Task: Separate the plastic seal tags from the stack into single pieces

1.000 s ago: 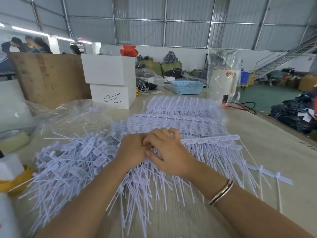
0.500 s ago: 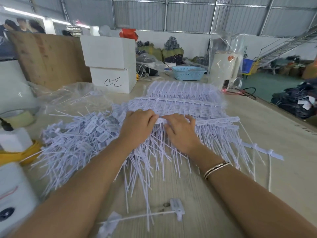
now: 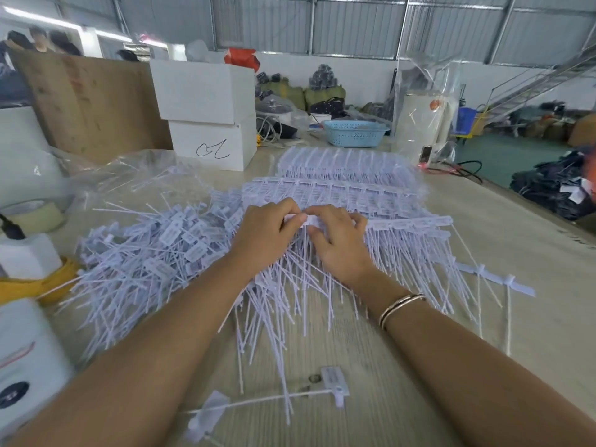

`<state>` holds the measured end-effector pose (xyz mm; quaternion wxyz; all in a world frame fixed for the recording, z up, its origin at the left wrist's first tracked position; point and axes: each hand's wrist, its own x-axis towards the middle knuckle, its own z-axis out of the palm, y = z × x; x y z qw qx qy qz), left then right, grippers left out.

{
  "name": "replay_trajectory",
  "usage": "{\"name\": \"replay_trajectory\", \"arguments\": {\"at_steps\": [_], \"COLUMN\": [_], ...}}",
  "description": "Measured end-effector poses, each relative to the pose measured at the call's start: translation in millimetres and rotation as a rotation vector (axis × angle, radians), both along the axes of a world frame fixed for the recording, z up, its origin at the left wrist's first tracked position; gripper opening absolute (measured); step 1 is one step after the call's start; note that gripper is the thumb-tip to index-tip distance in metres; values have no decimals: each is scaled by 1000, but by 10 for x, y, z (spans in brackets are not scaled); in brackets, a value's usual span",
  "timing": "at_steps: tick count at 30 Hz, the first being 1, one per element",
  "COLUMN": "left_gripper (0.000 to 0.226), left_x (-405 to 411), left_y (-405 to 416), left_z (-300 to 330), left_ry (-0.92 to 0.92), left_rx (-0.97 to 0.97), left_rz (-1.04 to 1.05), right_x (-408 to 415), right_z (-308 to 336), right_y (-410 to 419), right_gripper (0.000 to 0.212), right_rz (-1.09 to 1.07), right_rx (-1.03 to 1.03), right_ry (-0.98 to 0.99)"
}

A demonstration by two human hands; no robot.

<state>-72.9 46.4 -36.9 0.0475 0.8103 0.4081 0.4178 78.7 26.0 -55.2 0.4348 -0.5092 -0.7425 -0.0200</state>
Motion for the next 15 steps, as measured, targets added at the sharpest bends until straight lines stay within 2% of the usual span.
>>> {"name": "replay_trajectory", "arguments": {"at_steps": [2,6,9,11,15], "left_gripper": [22,36,37,35,38], "left_x": [2,-18,-15,-14,-25], "left_y": [10,58,67,67,83], "left_z": [-4,16,12,-1,-5], "left_ry": [-27,-95,-43,-37,-70], "left_rx": [-62,-250,-159,-107,-171], "left_rz": [12,6,-11,-2,3], "right_x": [-20,-22,1,15,25], "right_z": [6,-9,-20,-31,-33], "right_y": [22,40,59,78,58], "right_gripper": [33,29,22,9,5], "right_rz": [6,59,106,129,150], "right_rx": [-2,-18,-43,-70,-87], "right_ry": [-2,33,89,112,136]}}
